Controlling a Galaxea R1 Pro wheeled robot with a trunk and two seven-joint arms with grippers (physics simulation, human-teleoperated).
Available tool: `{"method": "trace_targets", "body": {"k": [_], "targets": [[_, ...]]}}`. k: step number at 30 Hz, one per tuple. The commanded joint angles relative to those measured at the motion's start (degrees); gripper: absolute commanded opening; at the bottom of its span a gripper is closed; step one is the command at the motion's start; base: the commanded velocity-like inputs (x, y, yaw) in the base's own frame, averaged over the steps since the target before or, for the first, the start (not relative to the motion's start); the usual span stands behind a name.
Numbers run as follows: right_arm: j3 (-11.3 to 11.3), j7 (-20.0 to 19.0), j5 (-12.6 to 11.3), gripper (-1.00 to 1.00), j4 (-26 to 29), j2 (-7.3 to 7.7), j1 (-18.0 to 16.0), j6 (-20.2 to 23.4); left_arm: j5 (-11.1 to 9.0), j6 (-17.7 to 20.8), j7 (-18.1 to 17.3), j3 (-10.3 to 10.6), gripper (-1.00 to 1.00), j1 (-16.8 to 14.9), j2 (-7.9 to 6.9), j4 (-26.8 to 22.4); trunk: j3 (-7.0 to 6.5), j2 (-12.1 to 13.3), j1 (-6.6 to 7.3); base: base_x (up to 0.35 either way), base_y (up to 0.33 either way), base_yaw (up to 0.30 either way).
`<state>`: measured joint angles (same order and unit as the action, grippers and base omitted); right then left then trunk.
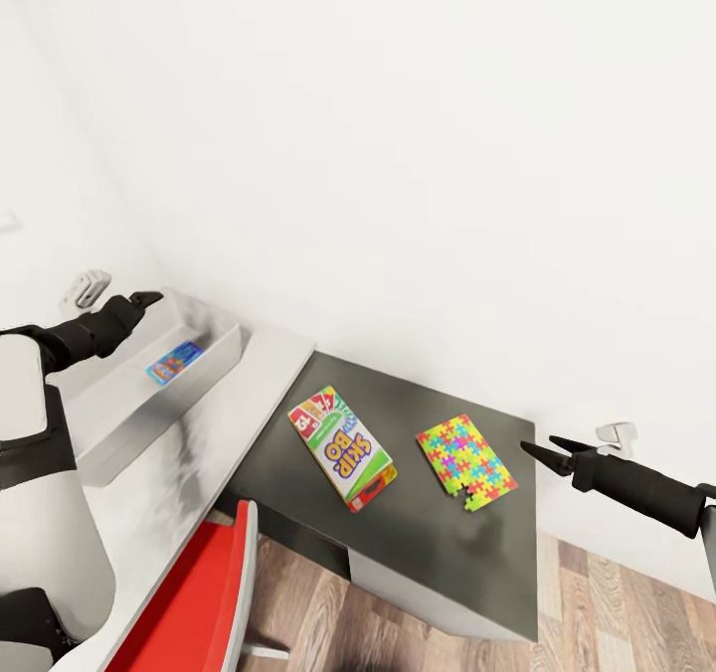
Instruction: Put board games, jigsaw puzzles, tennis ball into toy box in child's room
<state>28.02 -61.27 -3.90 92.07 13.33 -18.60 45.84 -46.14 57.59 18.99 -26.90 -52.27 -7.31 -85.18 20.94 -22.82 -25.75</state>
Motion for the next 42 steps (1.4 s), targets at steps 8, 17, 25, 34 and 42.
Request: {"method": "trace_targets", "body": {"k": [8,17,25,34,42], "targets": [[-0.01,0.05,-0.25,1.00,-0.01,-0.03,-0.04,0.44,-0.89,0.26,0.42,-0.07,1.00,2.24,1.72,-2.90,-0.65,-0.10,-0.04,0.000,0.000,0.000],[0.03,0.01,-0.31,1.00,-0.01,-0.05,-0.03,0.44,-3.89,0.75,-6.26,0.11,1.00,7.97,2.39,-4.73,-1.49,-0.10,-0.04,0.000,0.000,0.000],[0.09,0.01,-0.32,1.00,-0.01,-0.05,-0.03,0.41,-3.96,0.71,-10.28,0.42,1.00,8.68,2.38,-4.79,-2.24,-0.10,-0.04,0.000,0.000,0.000],[0.17,0.01,-0.32,1.00,0.01,-0.05,-0.03,0.40,-3.90,0.69,-11.66,0.62,1.00,8.93,2.39,-4.81,-3.08,-0.10,-0.04,-0.034,-0.003,0.000],[0.07,0.01,-0.32,1.00,0.03,-0.05,-0.03,0.40,-3.88,0.69,-12.01,0.62,1.00,8.99,2.38,-4.83,-3.83,-0.10,-0.04,-0.191,-0.027,0.000]]}}
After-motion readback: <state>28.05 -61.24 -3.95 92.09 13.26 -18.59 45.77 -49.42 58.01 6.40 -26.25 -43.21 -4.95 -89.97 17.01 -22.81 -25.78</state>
